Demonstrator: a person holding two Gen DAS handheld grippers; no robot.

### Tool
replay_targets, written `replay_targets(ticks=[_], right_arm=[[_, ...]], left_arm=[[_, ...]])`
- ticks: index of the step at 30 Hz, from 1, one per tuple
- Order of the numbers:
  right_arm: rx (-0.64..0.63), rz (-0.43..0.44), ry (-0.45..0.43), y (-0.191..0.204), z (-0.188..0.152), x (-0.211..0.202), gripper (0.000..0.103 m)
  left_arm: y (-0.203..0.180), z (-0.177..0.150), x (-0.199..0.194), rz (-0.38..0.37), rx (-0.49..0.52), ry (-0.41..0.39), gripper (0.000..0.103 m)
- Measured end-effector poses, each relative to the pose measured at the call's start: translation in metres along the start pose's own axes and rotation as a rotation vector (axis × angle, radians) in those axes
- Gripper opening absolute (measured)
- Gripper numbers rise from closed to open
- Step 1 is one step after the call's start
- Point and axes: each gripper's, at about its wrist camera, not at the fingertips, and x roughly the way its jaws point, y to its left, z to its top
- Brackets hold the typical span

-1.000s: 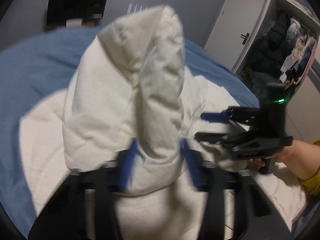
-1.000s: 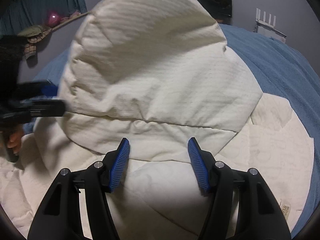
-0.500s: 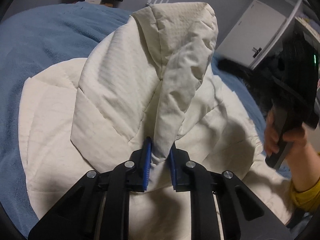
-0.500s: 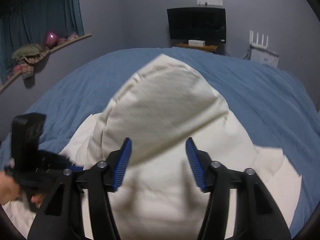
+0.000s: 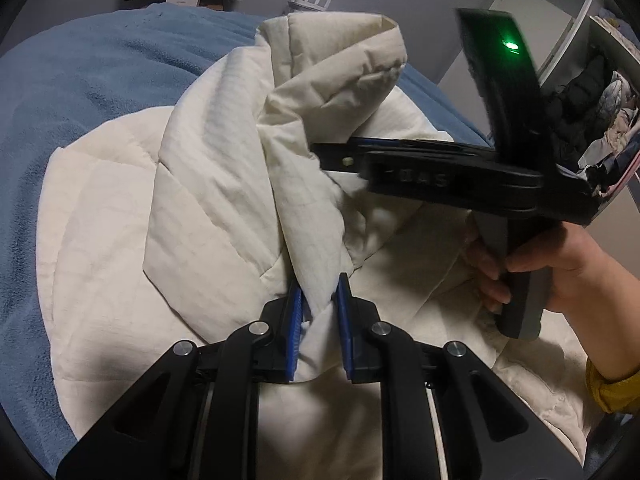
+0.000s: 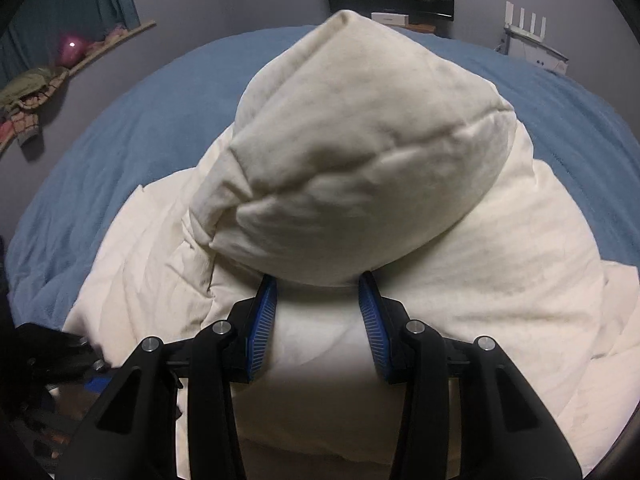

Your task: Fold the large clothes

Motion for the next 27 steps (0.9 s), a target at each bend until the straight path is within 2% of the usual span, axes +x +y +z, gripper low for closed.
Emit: replay_targets(ticks=[2,6,10,13,17,18,22,24,27], right_arm=[[0.007,0.02,-0.017,-0.001,-0.003,-0.012,0.04],[-0.051,-0.001,-0.067,0.005,-0.025,-0.045,0.04],[-0.081,-0.017,-0.073,0.008,-0.051,-0.063,0.04],[-0.07,-0.028,-0.03,0.005,-0.068,-0.054,0.04],[-0.006,0.001,-0.035,-0.005,-0.077,-0.047,0.04],[0.002,0.007,-0.04,-0.007,-0.079,-0.048,0.04],[0.015,0.025,-0.053,-0.008,-0.089,-0.05,0.04],[0.021,0.03,-0.061,-0.01,-0.091,-0.051,0.04],[0.019,0.029,-0.069,-0.009,-0.095,-0.051,0.04]], left_arm=[[0.002,0.003,0.001,-0.003,-0.002,0.001,0.016],[0.003,0.004,0.005,-0.004,-0.004,0.001,0.017],[0.004,0.004,0.005,0.003,0.0,0.001,0.018],[0.004,0.004,0.003,0.011,0.006,-0.007,0.019],[-0.001,0.013,-0.016,0.032,0.008,-0.065,0.033],[-0.003,0.02,-0.021,0.043,0.017,-0.082,0.038],[-0.026,0.057,-0.032,0.087,0.129,-0.117,0.043],[-0.04,0.078,-0.03,0.124,0.195,-0.138,0.052],[-0.063,0.115,-0.022,0.161,0.283,-0.168,0.055]])
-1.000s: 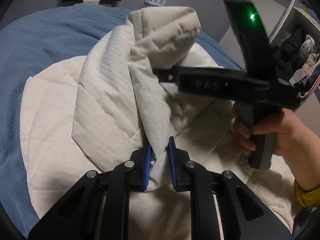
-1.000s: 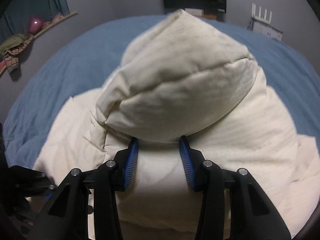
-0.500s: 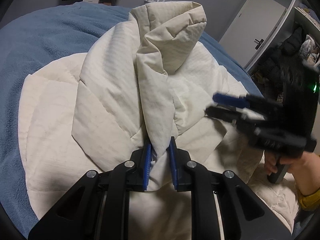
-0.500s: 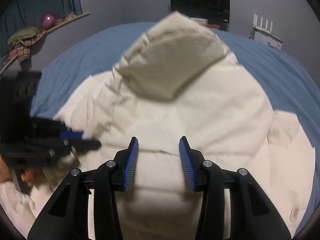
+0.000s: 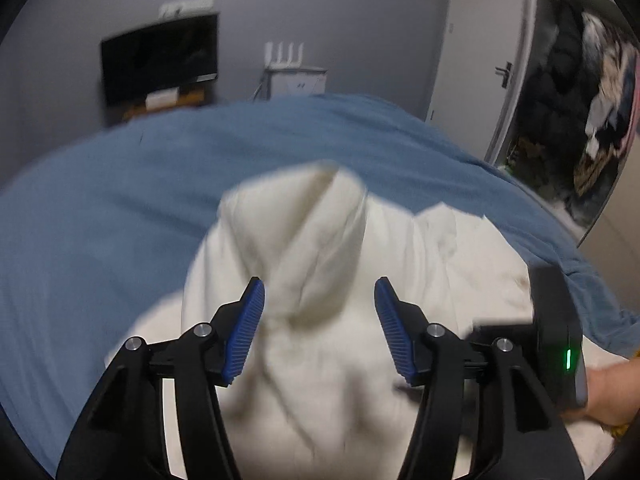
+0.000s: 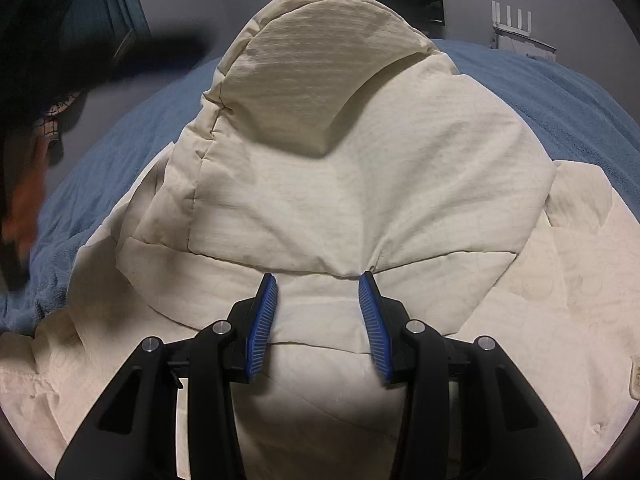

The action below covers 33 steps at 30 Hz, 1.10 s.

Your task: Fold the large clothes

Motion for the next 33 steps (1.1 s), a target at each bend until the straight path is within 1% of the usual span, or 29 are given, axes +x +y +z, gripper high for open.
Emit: replay_targets(ticks=[2,3,4,5,6,8,11,13,14,18,22,26,28,30,31,32,33], right_arm=[[-0.002,0.001,-0.004,-0.002,-0.006,-0.002,0.04],[-0.001,0.003,-0.005,-0.003,-0.006,-0.002,0.04],[-0.001,0.003,-0.007,-0.003,-0.007,-0.003,0.04],[-0.002,0.003,-0.009,-0.003,-0.008,-0.003,0.04],[-0.005,0.001,-0.01,-0.003,-0.008,-0.004,0.04],[-0.013,-0.006,-0.013,-0.001,-0.011,-0.005,0.04],[-0.019,-0.015,-0.013,0.004,-0.015,-0.005,0.04],[-0.022,-0.021,-0.01,0.006,-0.018,-0.005,0.04],[-0.026,-0.026,-0.009,0.008,-0.019,-0.005,0.04],[-0.041,-0.042,0.003,0.014,-0.022,-0.001,0.04],[-0.045,-0.042,0.01,0.017,-0.022,0.0,0.04],[-0.047,-0.043,0.011,0.018,-0.025,0.0,0.04],[-0.048,-0.047,0.011,0.018,-0.023,0.0,0.04],[-0.047,-0.049,0.011,0.018,-0.023,0.0,0.04],[-0.046,-0.049,0.011,0.018,-0.023,0.0,0.04],[-0.045,-0.05,0.01,0.018,-0.023,0.0,0.04],[-0.045,-0.051,0.009,0.018,-0.023,0.001,0.04]], left_arm=[[-0.007,0.021,0.015,0.001,0.037,-0.009,0.055],[-0.008,0.025,0.021,0.004,0.041,0.001,0.045],[-0.007,0.03,0.034,0.006,0.046,0.03,0.03],[-0.006,0.032,0.045,0.013,0.047,0.067,0.01],[0.0,0.034,0.056,0.046,0.043,0.092,0.01],[0.009,0.035,0.062,0.078,0.029,0.089,0.009],[0.048,0.028,0.072,0.106,-0.108,0.105,0.009],[0.07,0.016,0.081,0.11,-0.167,0.135,0.009],[0.077,0.009,0.087,0.107,-0.181,0.154,0.009],[0.084,-0.012,0.105,0.131,-0.175,0.189,0.009],[0.104,-0.035,0.121,0.106,-0.261,0.209,0.011],[0.106,-0.037,0.123,0.092,-0.284,0.21,0.011],[0.1,-0.034,0.119,0.106,-0.248,0.19,0.012],[0.094,-0.03,0.104,0.109,-0.235,0.153,0.013],[0.091,-0.028,0.096,0.101,-0.241,0.138,0.014],[0.089,-0.028,0.086,0.095,-0.252,0.121,0.021],[0.087,-0.028,0.076,0.09,-0.258,0.109,0.033]])
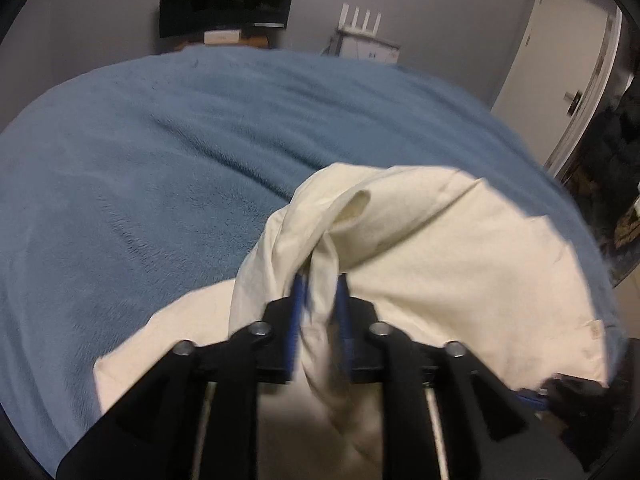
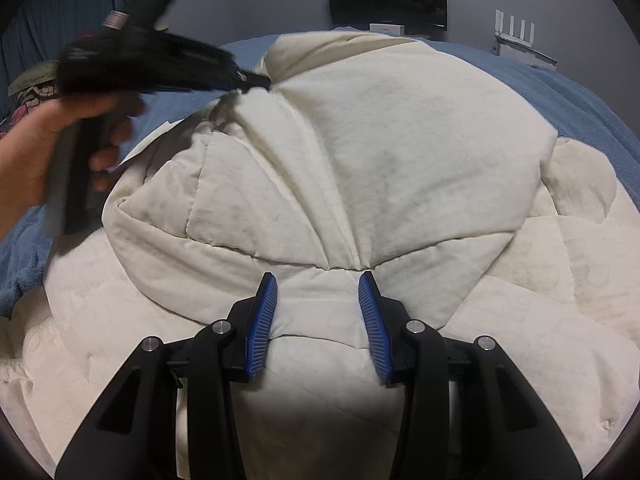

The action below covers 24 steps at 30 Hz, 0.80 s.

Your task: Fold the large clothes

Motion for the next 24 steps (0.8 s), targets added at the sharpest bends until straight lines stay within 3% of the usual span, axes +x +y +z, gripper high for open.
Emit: replay_targets(ticks=[1,2,3,7,8,10,13,17,24], right_arm=[[0.001,-0.001,-0.002,0.0,0.001,0.0,0.04],[0.002,-0.001,-0.004,0.0,0.002,0.0,0.04],[0.004,-0.002,-0.007,-0.001,0.002,-0.001,0.04],[0.017,-0.002,-0.023,-0.002,0.002,-0.01,0.043],[0.024,-0.004,-0.025,-0.003,0.003,-0.015,0.046],[0.025,-0.012,-0.023,-0.001,0.005,-0.024,0.064],[-0.012,-0.048,-0.031,0.008,0.01,-0.045,0.07],[-0.042,-0.084,-0.039,0.017,0.011,-0.09,0.077],[-0.09,-0.185,-0.036,0.018,-0.001,-0.185,0.085]], left_arm=[[-0.003,-0.003,-0.012,0.002,-0.002,-0.011,0.041],[-0.006,-0.007,-0.024,0.023,0.006,-0.026,0.059],[-0.01,-0.015,-0.038,0.039,0.025,-0.039,0.063],[-0.021,-0.042,-0.072,0.051,0.063,0.014,0.064],[-0.024,-0.05,-0.082,0.057,0.074,0.024,0.065],[-0.028,-0.066,-0.103,0.073,0.096,0.032,0.07],[-0.032,-0.085,-0.136,0.101,0.116,0.025,0.08],[-0.033,-0.108,-0.18,0.131,0.089,0.028,0.088],[-0.03,-0.151,-0.252,0.17,0.029,0.033,0.09]])
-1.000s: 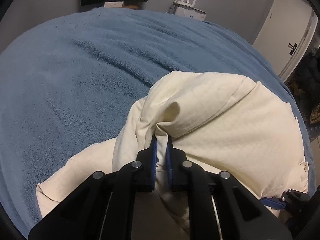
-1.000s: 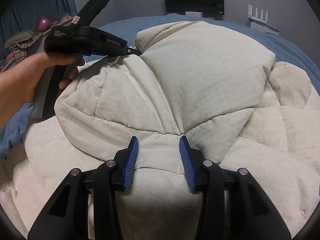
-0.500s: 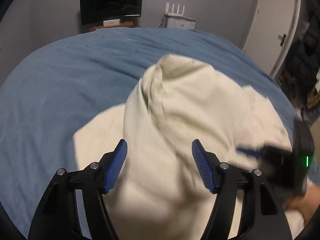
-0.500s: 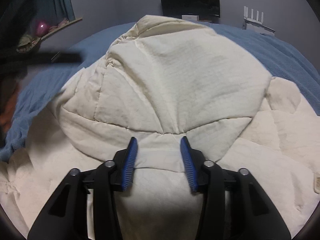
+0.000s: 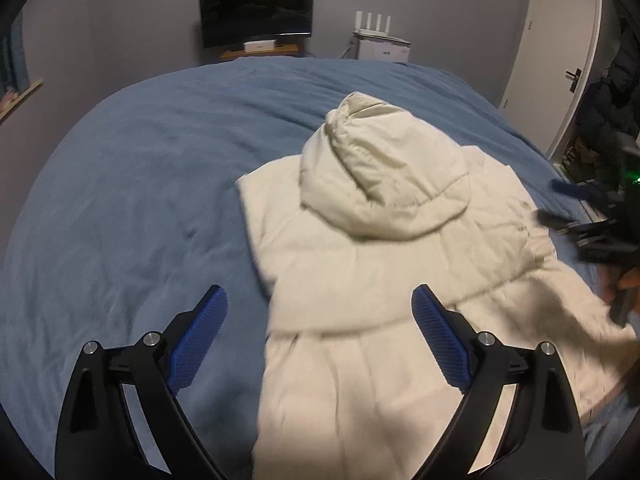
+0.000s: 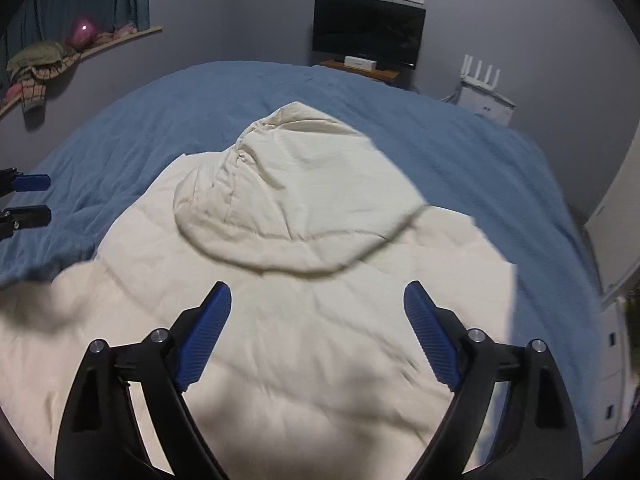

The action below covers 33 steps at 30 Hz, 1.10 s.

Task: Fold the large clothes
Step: 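Move both open grippers to the tan-lined jacket hem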

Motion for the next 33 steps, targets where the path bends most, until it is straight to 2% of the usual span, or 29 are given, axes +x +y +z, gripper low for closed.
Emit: replay_targets(ticks=[4,8,15,19,26,29,33], right_arm=[[0.037,0.002,0.031,-0.026,-0.029,-0.059,0.086],[0.17,0.025,0.1,-0.063,-0.076,-0.105,0.086],[0.314,-0.048,0.194,-0.105,-0.153,-0.162,0.086],[0.368,-0.045,0.236,-0.109,-0.189,-0.178,0.086],[0.368,0.026,0.288,-0.089,-0.219,-0.193,0.086],[0.372,0.04,0.295,-0.086,-0.226,-0.198,0.086],[0.372,0.06,0.299,-0.086,-0.228,-0.203,0.086]], left_arm=[[0.011,-0.026,-0.031,0.023,-0.022,0.021,0.091],[0.022,-0.053,-0.052,0.022,-0.049,0.067,0.091],[0.024,-0.091,-0.071,-0.009,-0.099,0.116,0.091],[0.013,-0.108,-0.079,-0.028,-0.084,0.149,0.091],[-0.009,-0.126,-0.099,-0.13,-0.063,0.198,0.085],[-0.013,-0.132,-0.106,-0.129,-0.035,0.217,0.085],[-0.006,-0.139,-0.103,-0.188,-0.1,0.263,0.079]])
